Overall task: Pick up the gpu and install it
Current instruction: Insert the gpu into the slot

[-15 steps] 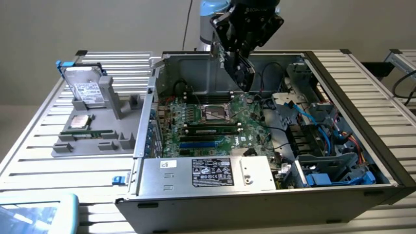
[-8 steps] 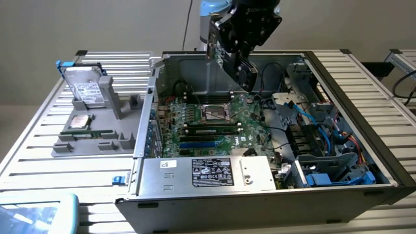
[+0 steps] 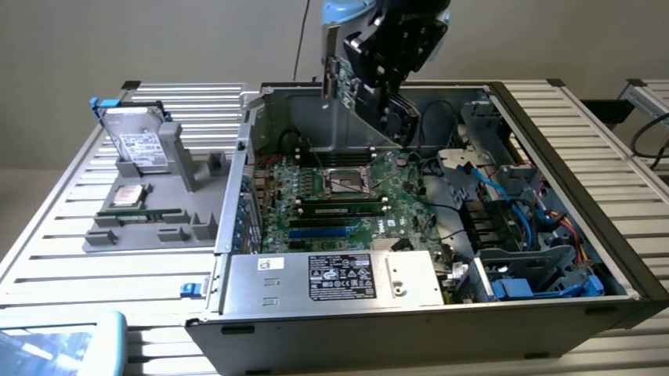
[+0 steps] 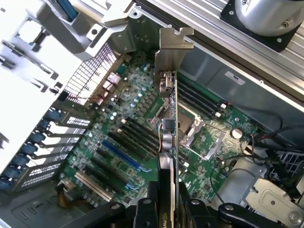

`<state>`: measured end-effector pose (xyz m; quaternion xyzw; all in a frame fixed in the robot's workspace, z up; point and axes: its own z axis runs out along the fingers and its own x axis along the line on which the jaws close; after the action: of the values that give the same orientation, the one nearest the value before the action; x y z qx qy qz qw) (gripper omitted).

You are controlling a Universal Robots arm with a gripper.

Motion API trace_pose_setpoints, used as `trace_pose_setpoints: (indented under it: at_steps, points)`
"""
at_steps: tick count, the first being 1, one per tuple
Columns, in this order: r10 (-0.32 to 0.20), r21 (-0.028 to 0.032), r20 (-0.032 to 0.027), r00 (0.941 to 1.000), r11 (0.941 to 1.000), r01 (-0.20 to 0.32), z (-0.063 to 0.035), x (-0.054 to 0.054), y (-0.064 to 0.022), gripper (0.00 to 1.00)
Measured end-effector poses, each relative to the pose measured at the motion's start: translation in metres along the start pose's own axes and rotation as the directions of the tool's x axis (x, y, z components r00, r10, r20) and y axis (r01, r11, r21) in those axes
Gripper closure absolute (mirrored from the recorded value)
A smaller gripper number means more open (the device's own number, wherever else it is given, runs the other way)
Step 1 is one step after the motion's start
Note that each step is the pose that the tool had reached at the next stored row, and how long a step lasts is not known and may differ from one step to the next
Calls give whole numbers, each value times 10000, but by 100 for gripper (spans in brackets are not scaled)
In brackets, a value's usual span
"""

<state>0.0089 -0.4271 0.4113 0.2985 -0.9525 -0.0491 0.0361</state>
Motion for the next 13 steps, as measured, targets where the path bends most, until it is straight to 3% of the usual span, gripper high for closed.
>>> trace_pose_setpoints:
  at_steps: [3, 7, 13]
  points:
    - [-552, 22, -59, 9985, 9985, 552, 1, 0, 0, 73]
    - [-1258, 47, -138, 9920, 9920, 1259, 2, 0, 0, 73]
    - [-2331, 74, -264, 9721, 9724, 2333, 3, 0, 0, 73]
